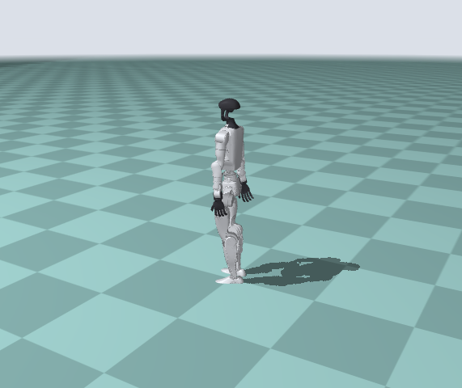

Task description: In place motions

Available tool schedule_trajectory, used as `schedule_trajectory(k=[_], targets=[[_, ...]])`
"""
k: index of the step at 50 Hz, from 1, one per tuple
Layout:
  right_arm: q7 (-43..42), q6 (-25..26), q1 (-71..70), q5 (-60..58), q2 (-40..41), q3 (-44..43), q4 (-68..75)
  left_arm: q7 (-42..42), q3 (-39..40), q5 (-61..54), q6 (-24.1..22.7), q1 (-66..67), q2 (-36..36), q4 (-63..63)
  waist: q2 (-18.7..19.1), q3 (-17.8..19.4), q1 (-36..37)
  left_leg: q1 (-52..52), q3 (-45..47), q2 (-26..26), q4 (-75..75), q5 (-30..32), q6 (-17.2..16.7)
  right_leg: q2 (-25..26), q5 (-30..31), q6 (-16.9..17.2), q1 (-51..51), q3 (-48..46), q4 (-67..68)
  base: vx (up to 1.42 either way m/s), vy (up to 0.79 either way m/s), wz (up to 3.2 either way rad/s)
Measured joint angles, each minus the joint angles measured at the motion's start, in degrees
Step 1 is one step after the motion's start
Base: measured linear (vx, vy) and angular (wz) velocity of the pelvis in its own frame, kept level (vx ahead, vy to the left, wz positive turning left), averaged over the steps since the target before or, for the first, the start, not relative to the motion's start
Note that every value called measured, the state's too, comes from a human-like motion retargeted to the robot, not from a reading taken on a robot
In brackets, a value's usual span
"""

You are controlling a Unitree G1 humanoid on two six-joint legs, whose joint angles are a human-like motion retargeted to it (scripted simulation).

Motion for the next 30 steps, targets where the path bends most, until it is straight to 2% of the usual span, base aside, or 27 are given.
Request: schedule_trajectory(k=[8,15,23,27,30], targets=[[-2.1,3.3,5.6,7.0,-4.9,-5.9,7.5,-1.2,-4.6,-3.4,-0.7,-10.0,-0.5,-11.8,-0.2,0.0,0.2,-0.1,0.9,0.1,0.0,-0.1,0.0,-0.1,0.0,0.0,-0.3,0.1,0.0,0.00,0.00,0.00],[-3.2,4.5,6.3,9.0,-5.2,-5.4,7.9,0.3,-6.6,-3.1,-1.9,-13.7,-0.3,-16.0,0.2,0.0,0.4,-0.1,1.0,0.3,0.0,0.0,-0.1,0.0,0.0,-0.1,-0.3,0.1,0.0,0.00,0.00,0.00],[-0.7,2.6,0.4,6.8,-0.5,0.1,5.0,-0.3,-5.7,-0.5,-2.2,-9.7,0.1,-9.5,0.3,-0.2,1.3,0.0,0.5,0.0,0.0,0.1,-0.1,-0.1,0.0,-0.1,0.0,-0.1,-0.1,0.00,0.00,0.00],[1.7,1.3,-3.8,4.8,2.4,4.3,0.7,-0.5,-1.8,0.5,-2.0,-5.1,-0.1,-3.1,0.2,-0.2,-0.6,-0.1,-1.9,-0.7,0.2,0.4,0.0,-0.1,0.1,-0.7,0.2,-2.1,-0.4,0.02,0.01,0.32],[3.1,-0.1,-6.6,3.2,4.1,7.2,-2.7,-0.5,1.9,0.9,-1.7,-0.3,-0.2,0.0,0.3,-0.4,2.0,0.2,0.3,-0.2,0.0,0.1,-0.2,-0.4,-0.1,0.1,0.3,0.3,-0.1,0.02,0.01,-0.39]])
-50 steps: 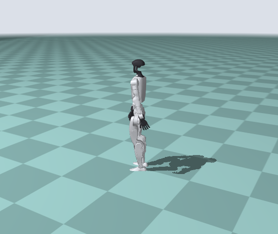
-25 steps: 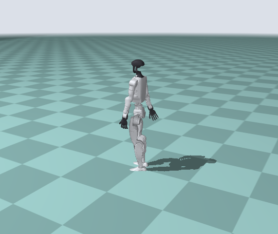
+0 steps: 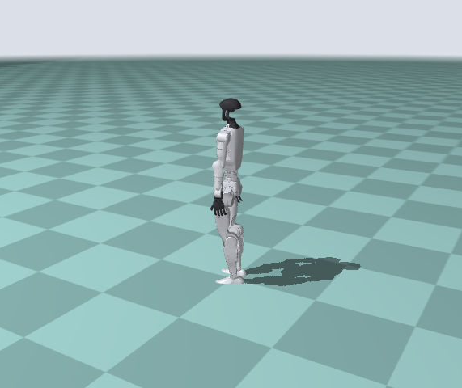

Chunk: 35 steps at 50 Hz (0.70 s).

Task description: In place motions

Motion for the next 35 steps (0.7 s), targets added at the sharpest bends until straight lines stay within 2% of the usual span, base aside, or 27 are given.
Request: schedule_trajectory(k=[10,17,28,35], targets=[[2.8,-5.1,-5.8,-0.4,3.0,3.4,-11.3,-2.0,11.8,-1.2,1.9,17.3,1.1,2.9,-0.4,-0.2,0.0,-0.2,-1.1,-0.5,0.0,0.0,0.0,-0.1,-0.2,-0.1,-0.1,0.0,0.2,0.00,0.00,0.04],[3.6,-5.2,-4.9,0.0,2.3,2.9,-10.0,-1.3,15.4,-5.3,4.1,19.5,1.0,2.9,-0.9,0.0,-0.5,-0.2,-1.5,-0.5,0.2,0.0,0.0,-0.1,-0.4,0.0,0.3,-0.3,0.1,0.00,0.00,0.00],[-1.8,-0.3,3.2,-4.1,-2.6,-2.9,1.9,-0.1,7.2,-6.2,2.1,4.6,-0.9,2.2,-0.8,0.0,-1.7,0.3,-0.3,-0.1,0.1,-0.3,0.1,0.1,-0.3,0.1,0.3,0.0,0.2,0.00,0.00,-0.06],[-3.9,2.4,8.9,-0.3,-6.5,-9.2,7.5,-1.9,-1.0,-6.3,1.6,-5.1,-1.3,-7.9,-0.5,0.4,-2.4,0.5,1.1,0.4,0.1,-0.6,0.1,0.3,-0.2,0.1,0.0,0.7,0.4,-0.02,-0.01,-0.15]])
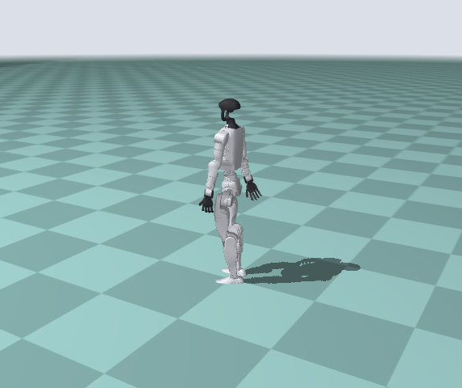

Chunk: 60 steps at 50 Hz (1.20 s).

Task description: In place motions

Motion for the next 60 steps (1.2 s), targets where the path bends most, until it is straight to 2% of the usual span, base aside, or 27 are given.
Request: schedule_trajectory(k=[9,18,23,25,29,35,41,50,54,57,60], targets=[[-1.6,1.2,3.4,5.0,-1.8,-2.2,3.1,0.7,-5.1,0.3,-1.1,-8.0,0.2,-8.1,0.0,-0.2,0.4,0.0,0.7,0.0,0.1,0.0,0.0,-0.1,0.0,-0.1,0.0,0.1,-0.1,0.00,0.00,0.00],[0.2,0.0,-1.2,3.1,1.7,2.2,0.5,0.4,-4.9,2.2,-1.6,-6.1,0.3,-2.2,0.3,-0.4,1.4,0.0,0.2,-0.3,0.0,0.1,-0.1,-0.2,0.1,-0.1,0.1,-0.1,-0.3,0.00,0.00,0.00],[2.8,-1.8,-5.4,2.1,4.5,6.3,-4.2,0.9,-2.1,4.3,-1.2,-1.4,0.5,6.6,0.1,-0.2,0.1,0.0,-2.4,-1.2,0.1,0.5,0.0,0.0,0.3,-1.1,0.1,-2.4,-0.5,0.01,0.02,0.35],[4.3,-2.7,-7.3,1.3,5.5,8.0,-6.7,1.3,0.2,5.0,-1.1,0.9,0.8,10.3,0.1,-0.3,2.8,0.2,0.0,-0.7,-0.1,0.2,-0.2,-0.4,0.0,-0.3,0.4,0.2,-0.3,0.01,0.01,-0.46],[6.1,-4.9,-9.9,1.1,7.1,9.5,-12.2,1.2,3.8,5.9,0.5,8.6,1.0,10.9,-0.2,-0.2,2.6,0.0,-1.4,-1.1,0.0,0.4,-0.2,-0.5,0.0,-0.5,0.4,-0.8,-0.4,0.01,0.01,0.17],[7.2,-7.2,-12.8,2.6,8.2,10.1,-18.0,0.1,10.0,5.7,0.4,18.0,1.4,10.9,-0.4,-0.2,2.3,-0.5,-3.0,-1.3,0.1,0.6,-0.2,-0.7,-0.2,-0.3,0.4,-1.3,-0.3,-0.01,0.00,0.24],[7.5,-7.4,-13.8,2.0,8.2,10.4,-18.4,0.0,11.8,4.3,2.7,22.3,1.3,10.9,-0.5,0.0,1.7,-0.5,-3.2,-1.3,0.1,0.6,-0.1,-0.7,-0.1,-0.2,0.3,-1.5,-0.3,0.00,0.00,0.00],[4.7,-6.1,-8.3,-1.4,6.0,8.6,-13.2,0.4,7.7,4.3,1.1,14.8,0.8,10.9,-0.5,0.1,0.6,0.0,-1.6,-0.7,-0.1,0.3,-0.2,-0.4,0.2,-0.1,0.2,-0.7,-0.2,0.00,-0.01,-0.08],[2.8,-3.8,-5.1,-2.3,4.2,5.7,-7.6,0.3,4.4,3.3,0.6,8.3,1.0,10.2,-0.3,0.4,2.1,-0.3,1.4,-0.6,0.0,0.5,0.7,0.5,0.5,-0.3,0.2,1.8,-0.2,-0.01,-0.02,-0.61],[1.5,-1.8,-3.2,-1.9,2.5,2.7,-3.2,0.2,1.0,2.5,0.7,3.7,1.3,7.3,-0.3,0.4,-0.7,0.4,-0.9,-0.3,-0.2,0.1,-0.2,-0.1,0.2,-0.1,0.2,-0.6,-0.3,-0.02,-0.01,0.40],[0.3,-0.3,-0.9,-0.5,0.7,0.7,0.0,0.1,-1.3,1.7,0.4,0.2,1.5,2.4,-0.1,0.4,-0.5,0.3,0.3,-0.1,-0.2,0.1,0.0,0.2,0.3,-0.1,0.1,0.1,-0.3,-0.01,0.00,-0.18]])
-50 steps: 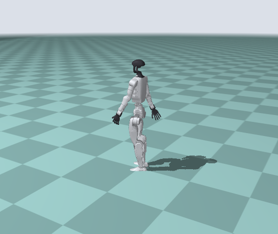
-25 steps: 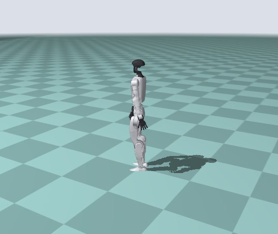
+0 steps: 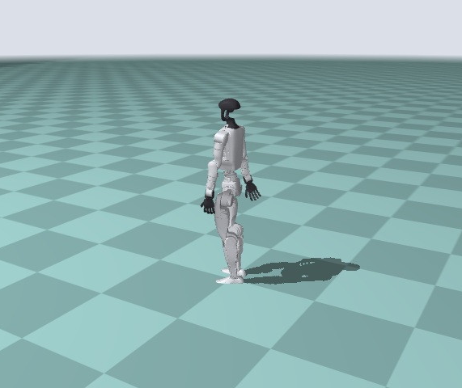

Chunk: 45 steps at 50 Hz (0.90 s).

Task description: In place motions

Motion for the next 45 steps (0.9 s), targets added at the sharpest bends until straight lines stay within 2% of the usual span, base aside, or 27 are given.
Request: schedule_trajectory(k=[9,17,27,37,45], targets=[[-2.5,2.3,4.1,4.6,-3.0,-2.8,3.1,2.0,-4.5,-0.1,-1.8,-7.1,0.8,-10.2,0.3,0.0,-0.1,-0.2,0.6,0.3,0.1,0.1,0.0,0.0,-0.1,-0.1,-0.1,-0.4,0.0,0.00,0.00,0.00],[-1.1,0.6,0.4,5.0,-0.2,0.3,2.8,1.4,-4.9,2.0,-2.5,-5.0,0.5,-7.9,0.5,-0.5,1.1,-0.2,-0.1,0.0,0.1,0.2,-0.1,-0.1,-0.2,-0.2,0.1,-0.8,-0.1,0.00,0.00,0.00],[3.5,-3.2,-9.0,1.2,5.8,8.0,-7.4,1.5,3.6,4.0,-1.4,7.2,-0.2,8.4,0.2,-0.8,2.3,-0.2,-1.3,-0.7,0.2,0.2,-0.2,-0.4,-0.3,-0.2,0.4,-0.7,-0.2,0.00,0.00,0.00],[6.8,-7.1,-14.3,3.7,8.9,10.0,-18.6,-0.1,11.6,3.6,1.1,23.1,-0.5,8.5,0.3,-0.8,1.7,-0.6,-1.7,-0.7,0.2,0.1,-0.2,-0.4,-0.2,0.0,-0.1,-0.3,0.0,0.00,0.00,0.00],[5.7,-7.4,-12.6,1.8,7.9,10.5,-16.3,0.1,11.1,2.4,1.5,21.0,-0.7,8.5,-0.1,-0.7,1.2,-0.5,-1.3,-0.5,0.2,0.1,-0.2,-0.4,0.0,0.1,-0.3,-0.2,0.1,0.00,0.00,0.00]])
